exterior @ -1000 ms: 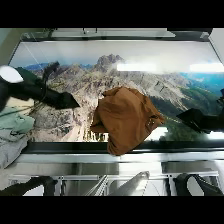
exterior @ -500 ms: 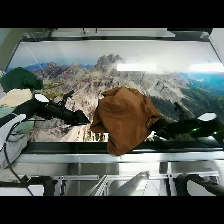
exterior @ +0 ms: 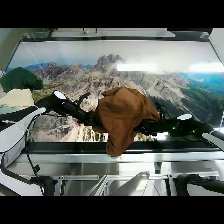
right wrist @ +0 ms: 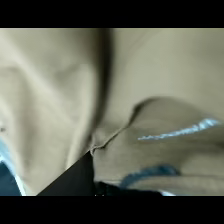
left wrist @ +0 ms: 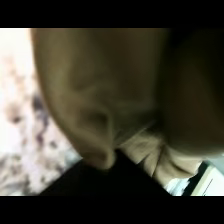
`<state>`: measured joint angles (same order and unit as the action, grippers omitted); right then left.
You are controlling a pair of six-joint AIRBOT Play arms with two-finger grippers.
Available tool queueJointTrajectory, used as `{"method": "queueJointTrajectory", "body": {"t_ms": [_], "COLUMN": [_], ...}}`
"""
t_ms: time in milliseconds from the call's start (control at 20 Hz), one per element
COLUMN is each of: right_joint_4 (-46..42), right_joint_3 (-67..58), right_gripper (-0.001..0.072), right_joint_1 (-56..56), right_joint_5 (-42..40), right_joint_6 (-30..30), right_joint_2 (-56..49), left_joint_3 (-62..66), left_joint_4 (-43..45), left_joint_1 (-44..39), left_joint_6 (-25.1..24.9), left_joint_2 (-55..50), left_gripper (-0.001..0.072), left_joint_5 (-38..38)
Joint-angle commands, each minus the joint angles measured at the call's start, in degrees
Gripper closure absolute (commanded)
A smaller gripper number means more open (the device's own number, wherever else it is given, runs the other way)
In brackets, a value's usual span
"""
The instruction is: Fold the shirts.
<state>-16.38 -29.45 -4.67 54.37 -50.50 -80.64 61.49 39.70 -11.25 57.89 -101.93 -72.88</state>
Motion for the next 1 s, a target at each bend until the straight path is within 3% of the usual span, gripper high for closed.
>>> {"method": "queueJointTrajectory", "body": {"t_ms": [0, 150, 250, 400, 600, 750, 950], "right_joint_4": [2.08, 1.95, 2.54, 4.44, 3.13, 3.43, 3.52], "right_joint_3": [-0.57, -4.09, -9.94, -23.54, -42.16, -46.84, -42.29], "right_gripper": [0.0683, 0.0685, 0.0684, 0.0682, 0.0683, 0.0683, 0.0684], "right_joint_1": [-0.35, 3.58, 8.52, 16.74, 27.61, 33.38, 36.44], "right_joint_5": [1.51, 14.14, 22.34, 20.11, 10.88, 9.81, 13.62], "right_joint_6": [2.16, 2.29, -0.52, -2.21, -3.98, -5.18, -8.31], "right_joint_2": [1.81, 10.58, 22.53, 42.71, 58.21, 59.17, 48.48], "left_joint_3": [1.51, 1.51, 1.55, 7.61, 24.13, 31.85, 30.86], "left_joint_4": [-0.92, -3.54, -7.63, -10.80, -8.22, -7.89, -7.72], "left_joint_1": [-0.94, 3.30, 7.61, 15.26, 25.40, 29.31, 23.02], "left_joint_6": [-0.35, 0.00, 0.00, 0.50, 1.31, 1.29, 1.44], "left_joint_2": [-0.79, 6.36, 19.02, 44.41, 68.22, 67.60, 50.36], "left_gripper": [0.0704, 0.0705, 0.0706, 0.0705, 0.0690, 0.0689, 0.0690], "left_joint_5": [-3.10, -9.75, -14.60, -15.98, -2.32, -2.21, -6.12]}}
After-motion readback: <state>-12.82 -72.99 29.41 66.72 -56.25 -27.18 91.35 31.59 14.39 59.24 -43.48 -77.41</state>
